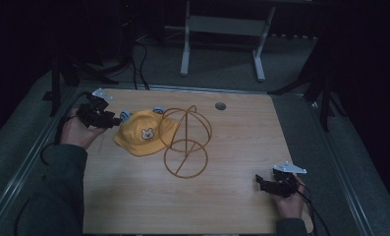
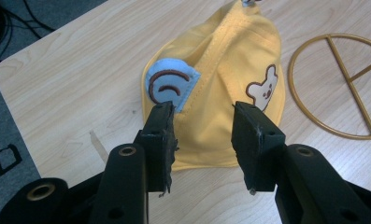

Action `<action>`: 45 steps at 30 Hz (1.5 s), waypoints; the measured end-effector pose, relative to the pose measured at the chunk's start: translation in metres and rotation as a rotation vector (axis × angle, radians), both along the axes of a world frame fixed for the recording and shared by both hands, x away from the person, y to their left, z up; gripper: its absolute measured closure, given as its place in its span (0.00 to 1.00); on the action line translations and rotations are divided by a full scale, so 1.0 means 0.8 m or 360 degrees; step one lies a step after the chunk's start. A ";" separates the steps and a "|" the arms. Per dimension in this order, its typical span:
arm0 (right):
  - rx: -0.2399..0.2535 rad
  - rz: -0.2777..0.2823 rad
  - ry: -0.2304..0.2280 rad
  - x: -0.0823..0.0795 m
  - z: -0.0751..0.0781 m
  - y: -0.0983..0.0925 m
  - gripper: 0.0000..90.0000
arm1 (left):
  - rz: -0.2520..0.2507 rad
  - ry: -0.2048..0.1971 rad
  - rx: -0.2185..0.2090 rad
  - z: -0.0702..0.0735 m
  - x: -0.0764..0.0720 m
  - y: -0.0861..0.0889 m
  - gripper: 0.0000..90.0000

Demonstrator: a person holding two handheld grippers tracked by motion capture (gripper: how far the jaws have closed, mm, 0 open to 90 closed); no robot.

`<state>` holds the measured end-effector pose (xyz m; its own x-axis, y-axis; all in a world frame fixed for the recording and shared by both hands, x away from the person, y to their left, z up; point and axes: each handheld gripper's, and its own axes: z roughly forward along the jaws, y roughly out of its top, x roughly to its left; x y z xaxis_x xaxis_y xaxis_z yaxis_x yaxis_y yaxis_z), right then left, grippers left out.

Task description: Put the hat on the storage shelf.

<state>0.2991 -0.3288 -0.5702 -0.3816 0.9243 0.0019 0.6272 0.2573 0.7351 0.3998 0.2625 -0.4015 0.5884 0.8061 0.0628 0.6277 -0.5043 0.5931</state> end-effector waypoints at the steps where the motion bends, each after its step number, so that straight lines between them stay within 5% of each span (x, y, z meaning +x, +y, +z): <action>1: 0.0001 0.0000 0.0000 0.000 0.000 0.000 0.23 | -0.0007 0.0006 0.0004 0.000 0.001 -0.002 0.66; 18: 0.0001 -0.0003 0.0000 0.000 0.000 0.000 0.23 | -0.0199 0.0077 0.0059 0.008 0.019 -0.030 0.65; 33: 0.0001 -0.0003 0.0000 0.000 0.000 0.000 0.23 | -0.0203 0.0110 0.0104 0.010 0.045 -0.053 0.59; 45: 0.0002 -0.0003 0.0001 0.000 0.000 0.000 0.23 | -0.0228 0.0160 0.0221 0.002 0.068 -0.079 0.52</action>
